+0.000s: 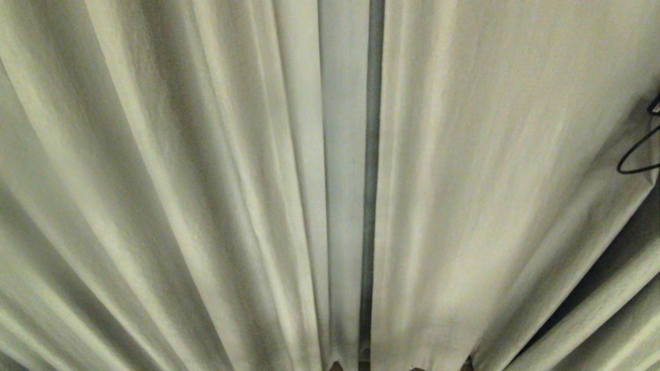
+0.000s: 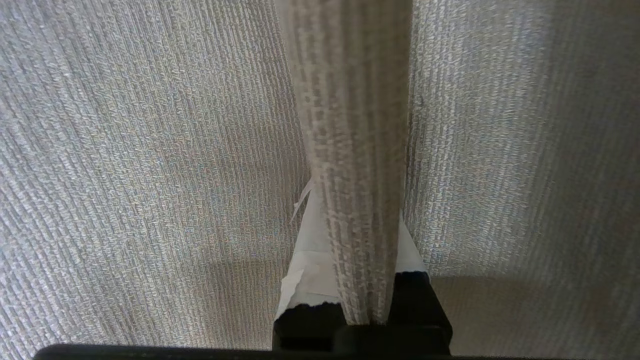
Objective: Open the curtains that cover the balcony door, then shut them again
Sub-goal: Pull the outer curtains open on both sides
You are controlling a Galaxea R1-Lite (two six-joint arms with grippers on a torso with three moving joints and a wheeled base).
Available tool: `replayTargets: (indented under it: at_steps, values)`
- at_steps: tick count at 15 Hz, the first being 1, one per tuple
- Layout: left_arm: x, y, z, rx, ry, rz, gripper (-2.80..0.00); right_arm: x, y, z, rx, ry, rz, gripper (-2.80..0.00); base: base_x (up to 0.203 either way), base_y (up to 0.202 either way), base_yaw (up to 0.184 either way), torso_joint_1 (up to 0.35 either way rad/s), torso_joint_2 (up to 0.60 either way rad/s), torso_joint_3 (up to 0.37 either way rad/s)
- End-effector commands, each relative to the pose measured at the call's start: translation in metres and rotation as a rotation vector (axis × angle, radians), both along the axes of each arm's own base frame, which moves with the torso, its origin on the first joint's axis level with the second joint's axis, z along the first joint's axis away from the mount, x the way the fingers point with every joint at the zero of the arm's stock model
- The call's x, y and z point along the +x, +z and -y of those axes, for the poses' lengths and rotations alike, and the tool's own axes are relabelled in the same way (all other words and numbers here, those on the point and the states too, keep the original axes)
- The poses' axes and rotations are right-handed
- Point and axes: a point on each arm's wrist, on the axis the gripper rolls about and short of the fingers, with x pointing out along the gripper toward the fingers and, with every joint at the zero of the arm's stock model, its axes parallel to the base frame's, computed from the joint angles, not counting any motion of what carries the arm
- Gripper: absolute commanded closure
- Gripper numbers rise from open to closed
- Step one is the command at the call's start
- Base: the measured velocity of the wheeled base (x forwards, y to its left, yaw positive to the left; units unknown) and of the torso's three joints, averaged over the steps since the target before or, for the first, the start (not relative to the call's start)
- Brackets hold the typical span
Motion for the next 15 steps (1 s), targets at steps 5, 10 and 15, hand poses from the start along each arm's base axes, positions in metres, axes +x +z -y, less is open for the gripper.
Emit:
replayTargets:
  at_steps: [5,10,15]
  values:
    - [0.000,0.000,0.000,0.001,0.001,0.000,0.00,-0.006,0.009,-0.008,0.000,0.014,-0.004,0.00,0.000,0.000,0.000,0.000,0.00,0.000]
    - [0.000,0.000,0.000,0.001,0.001,0.002,0.00,-0.022,0.025,-0.037,0.020,0.057,-0.038,0.00,0.000,0.000,0.000,0.000,0.00,0.000]
    - [0.000,0.000,0.000,0.001,0.001,0.001,0.00,-0.051,0.036,-0.084,0.028,0.170,-0.085,0.00,0.000,0.000,0.000,0.000,0.00,0.000]
